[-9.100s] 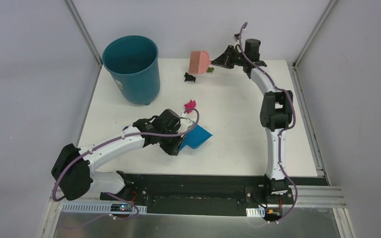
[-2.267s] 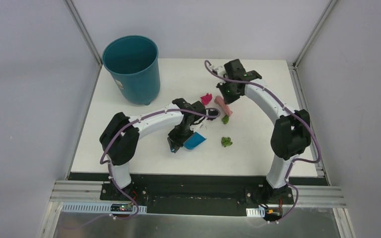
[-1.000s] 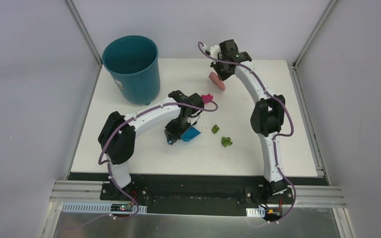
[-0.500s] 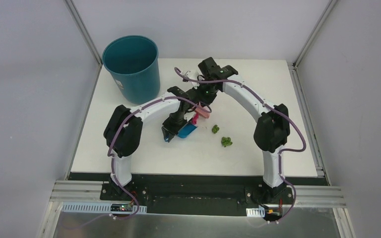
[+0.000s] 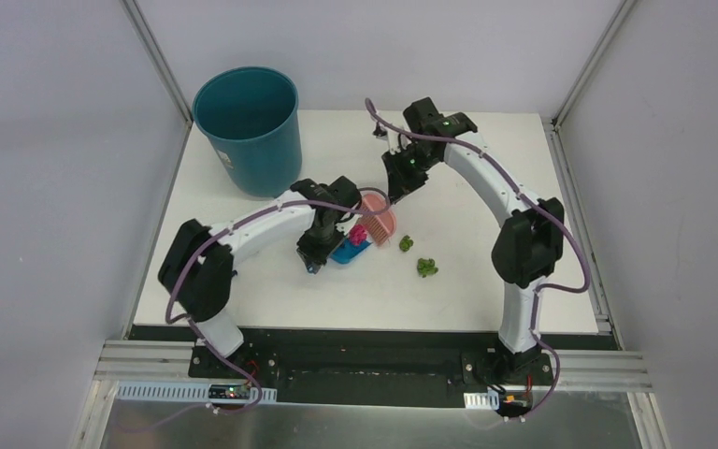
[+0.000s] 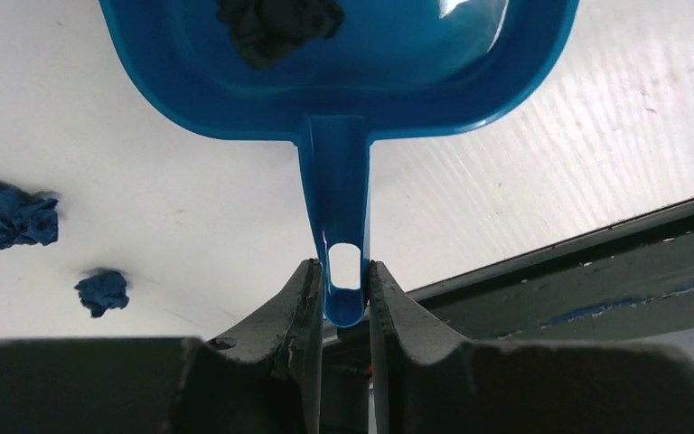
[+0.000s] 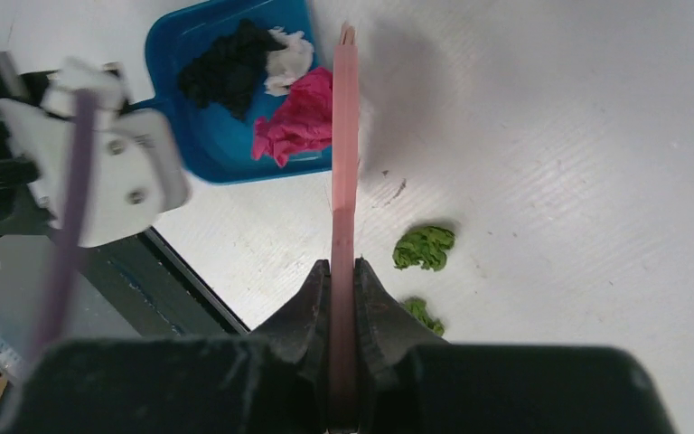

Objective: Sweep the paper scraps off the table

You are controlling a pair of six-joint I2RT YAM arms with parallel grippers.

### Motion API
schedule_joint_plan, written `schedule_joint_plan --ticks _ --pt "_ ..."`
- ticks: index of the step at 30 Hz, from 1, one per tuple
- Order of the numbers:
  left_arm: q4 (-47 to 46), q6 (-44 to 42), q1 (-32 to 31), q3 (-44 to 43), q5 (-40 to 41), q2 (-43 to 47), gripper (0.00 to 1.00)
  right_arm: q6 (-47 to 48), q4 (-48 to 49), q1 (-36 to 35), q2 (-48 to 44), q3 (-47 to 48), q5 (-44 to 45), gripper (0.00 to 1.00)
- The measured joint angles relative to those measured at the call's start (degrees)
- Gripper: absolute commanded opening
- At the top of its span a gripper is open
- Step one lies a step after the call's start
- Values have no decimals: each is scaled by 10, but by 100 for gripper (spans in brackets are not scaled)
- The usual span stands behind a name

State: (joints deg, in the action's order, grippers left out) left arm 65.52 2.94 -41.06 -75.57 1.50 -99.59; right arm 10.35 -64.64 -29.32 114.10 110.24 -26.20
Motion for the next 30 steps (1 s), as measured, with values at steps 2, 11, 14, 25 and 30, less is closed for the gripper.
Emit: schedule_joint_plan --ticks 2,11,14,25,30 --pt "-30 3 -7 44 0 56 0 -3 -5 7 -16 0 16 0" --pt "-137 5 -21 148 6 167 0 -5 11 47 -128 -15 81 0" --pt "-146 5 -21 149 10 167 0 -7 21 61 -150 -28 94 0" --pt "22 16 -36 -21 14 89 0 7 20 69 -162 -59 210 0" --pt "87 17 -40 -30 10 65 0 1 8 69 -145 -61 256 0"
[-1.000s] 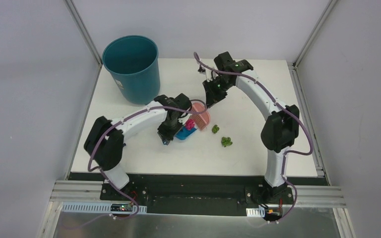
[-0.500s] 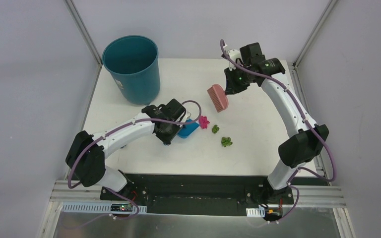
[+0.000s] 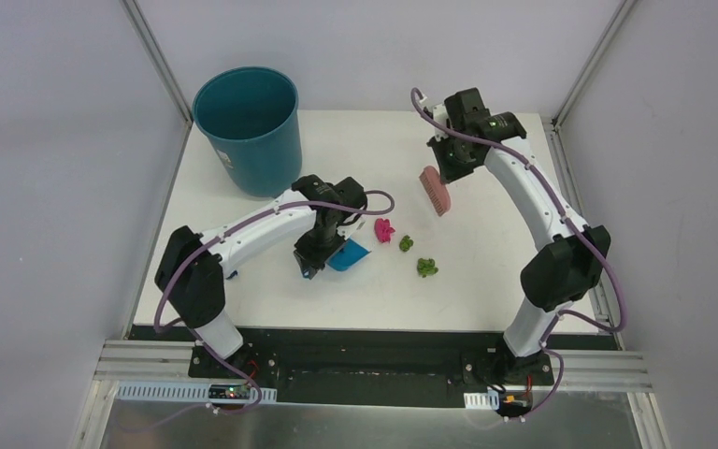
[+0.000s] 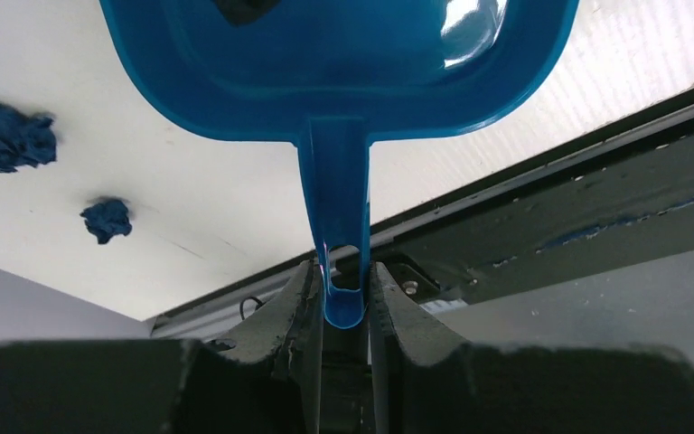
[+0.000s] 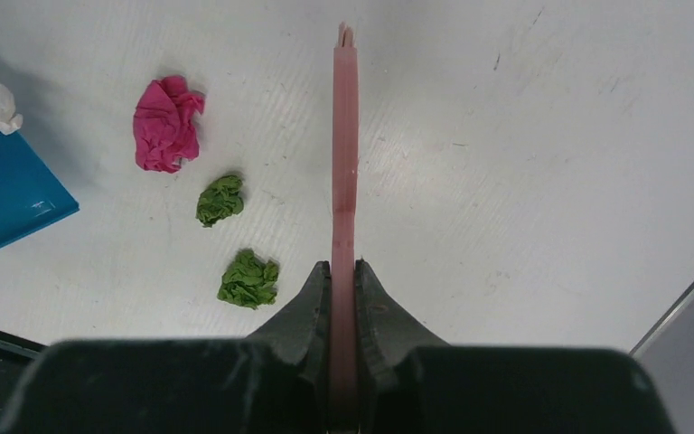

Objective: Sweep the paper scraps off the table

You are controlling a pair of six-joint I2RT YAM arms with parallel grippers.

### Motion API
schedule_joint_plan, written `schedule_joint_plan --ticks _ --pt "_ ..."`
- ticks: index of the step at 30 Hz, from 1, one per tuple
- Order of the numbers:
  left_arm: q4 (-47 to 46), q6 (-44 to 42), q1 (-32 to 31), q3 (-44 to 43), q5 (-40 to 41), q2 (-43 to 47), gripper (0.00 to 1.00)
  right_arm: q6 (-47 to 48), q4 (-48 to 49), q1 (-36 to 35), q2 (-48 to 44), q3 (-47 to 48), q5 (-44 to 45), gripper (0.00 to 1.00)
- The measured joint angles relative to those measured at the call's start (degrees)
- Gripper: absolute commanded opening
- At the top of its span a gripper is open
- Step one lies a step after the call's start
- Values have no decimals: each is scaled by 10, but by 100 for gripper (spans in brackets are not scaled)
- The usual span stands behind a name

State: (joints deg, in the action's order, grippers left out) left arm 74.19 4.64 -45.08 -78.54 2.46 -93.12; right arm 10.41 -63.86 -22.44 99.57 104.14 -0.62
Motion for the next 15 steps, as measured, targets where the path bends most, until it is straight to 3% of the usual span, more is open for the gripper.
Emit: schedule_joint_plan --ticks 8,15 --pt "32 -9 -15 -5 -16 -69 0 -25 -4 -14 58 -26 -9 0" --pt "21 -26 -18 -60 -30 -153 0 -47 -9 -45 100 -13 -116 0"
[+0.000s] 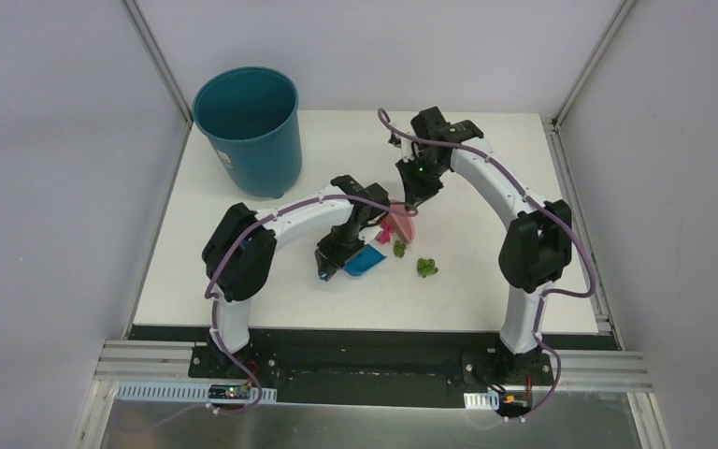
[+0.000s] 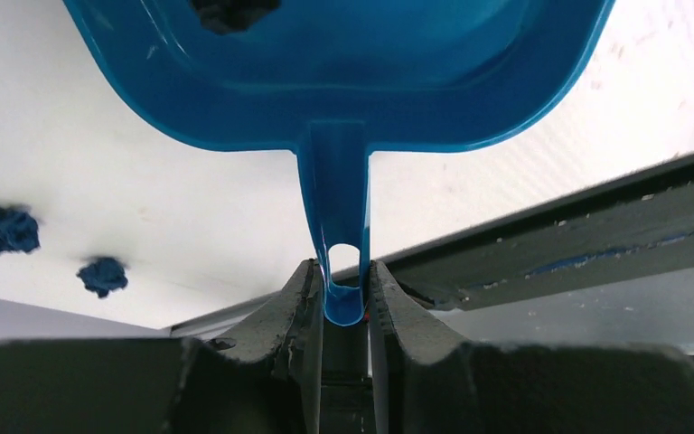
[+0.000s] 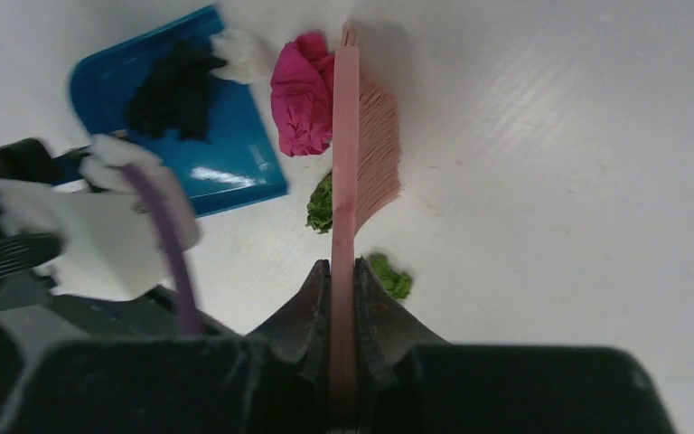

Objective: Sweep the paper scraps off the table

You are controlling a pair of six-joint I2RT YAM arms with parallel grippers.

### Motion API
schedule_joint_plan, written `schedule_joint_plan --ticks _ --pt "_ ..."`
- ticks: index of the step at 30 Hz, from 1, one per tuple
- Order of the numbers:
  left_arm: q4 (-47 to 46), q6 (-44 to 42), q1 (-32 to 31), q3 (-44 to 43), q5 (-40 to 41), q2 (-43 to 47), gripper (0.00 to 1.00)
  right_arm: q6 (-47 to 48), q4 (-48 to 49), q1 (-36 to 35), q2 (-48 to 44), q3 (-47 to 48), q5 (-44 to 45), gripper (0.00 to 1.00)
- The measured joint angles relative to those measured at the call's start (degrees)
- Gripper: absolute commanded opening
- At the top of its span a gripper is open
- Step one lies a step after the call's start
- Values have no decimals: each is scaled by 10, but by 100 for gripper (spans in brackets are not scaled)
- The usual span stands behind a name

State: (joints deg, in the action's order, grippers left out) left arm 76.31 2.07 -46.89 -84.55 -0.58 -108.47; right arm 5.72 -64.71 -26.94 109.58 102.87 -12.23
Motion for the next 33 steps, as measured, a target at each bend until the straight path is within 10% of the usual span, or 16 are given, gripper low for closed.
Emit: schedule_joint_plan --ticks 14,33 --pt "-34 -20 -19 -27 2 -43 0 -21 6 25 6 -26 -167 0" --pt "-307 -8 -57 203 79 232 0 -12 -14 83 -197 -26 -111 0"
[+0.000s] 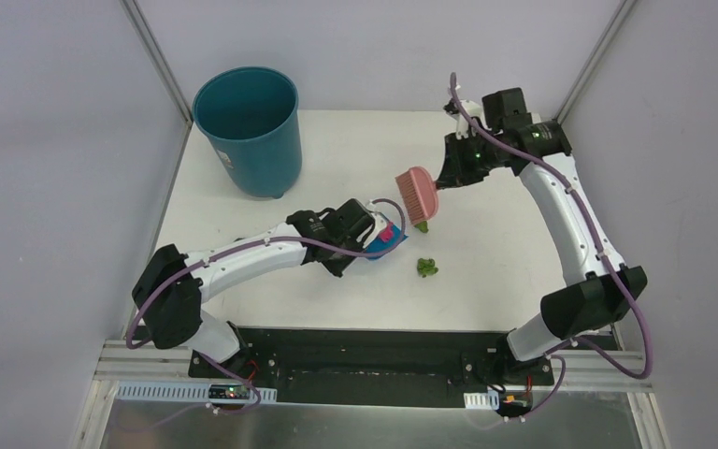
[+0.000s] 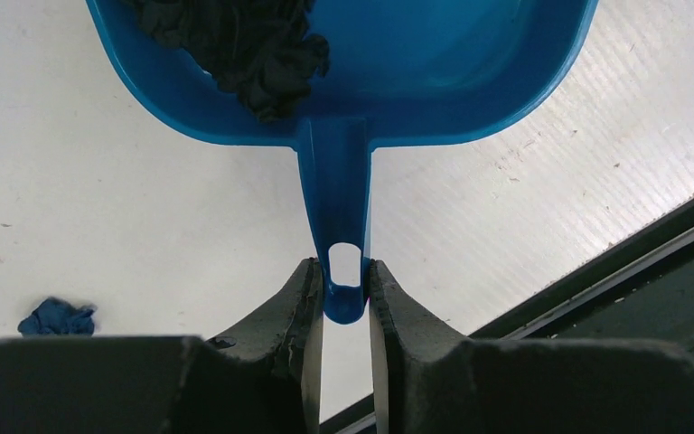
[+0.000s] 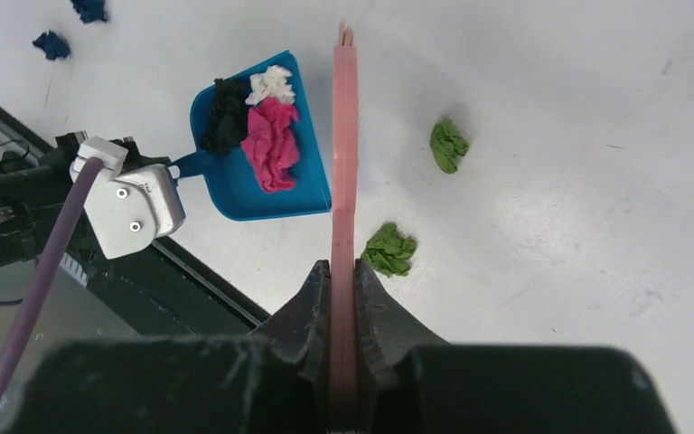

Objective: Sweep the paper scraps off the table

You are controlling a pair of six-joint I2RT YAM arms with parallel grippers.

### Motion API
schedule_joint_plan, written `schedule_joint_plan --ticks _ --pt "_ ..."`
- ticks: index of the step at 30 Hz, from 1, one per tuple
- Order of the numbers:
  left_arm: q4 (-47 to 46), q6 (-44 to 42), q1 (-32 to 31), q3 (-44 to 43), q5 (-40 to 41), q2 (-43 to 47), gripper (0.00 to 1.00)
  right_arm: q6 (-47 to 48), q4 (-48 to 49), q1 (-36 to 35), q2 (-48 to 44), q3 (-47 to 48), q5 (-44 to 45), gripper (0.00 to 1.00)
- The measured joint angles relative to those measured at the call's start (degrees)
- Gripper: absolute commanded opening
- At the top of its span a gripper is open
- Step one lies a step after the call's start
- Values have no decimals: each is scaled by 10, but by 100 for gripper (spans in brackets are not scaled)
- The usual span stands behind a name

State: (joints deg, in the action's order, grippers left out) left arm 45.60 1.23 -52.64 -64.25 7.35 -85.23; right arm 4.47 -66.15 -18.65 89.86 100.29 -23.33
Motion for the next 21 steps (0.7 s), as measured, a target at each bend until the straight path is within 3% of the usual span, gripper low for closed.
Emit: schedule_joint_plan --ticks 5,13,21 --pt "-63 -12 -4 59 4 12 0 0 9 34 -20 -2 11 0" --pt "-82 -17 -7 46 11 11 0 1 24 50 -19 -27 37 0" --pt "-31 -17 -7 18 2 -5 0 16 48 61 -3 -58 85 0"
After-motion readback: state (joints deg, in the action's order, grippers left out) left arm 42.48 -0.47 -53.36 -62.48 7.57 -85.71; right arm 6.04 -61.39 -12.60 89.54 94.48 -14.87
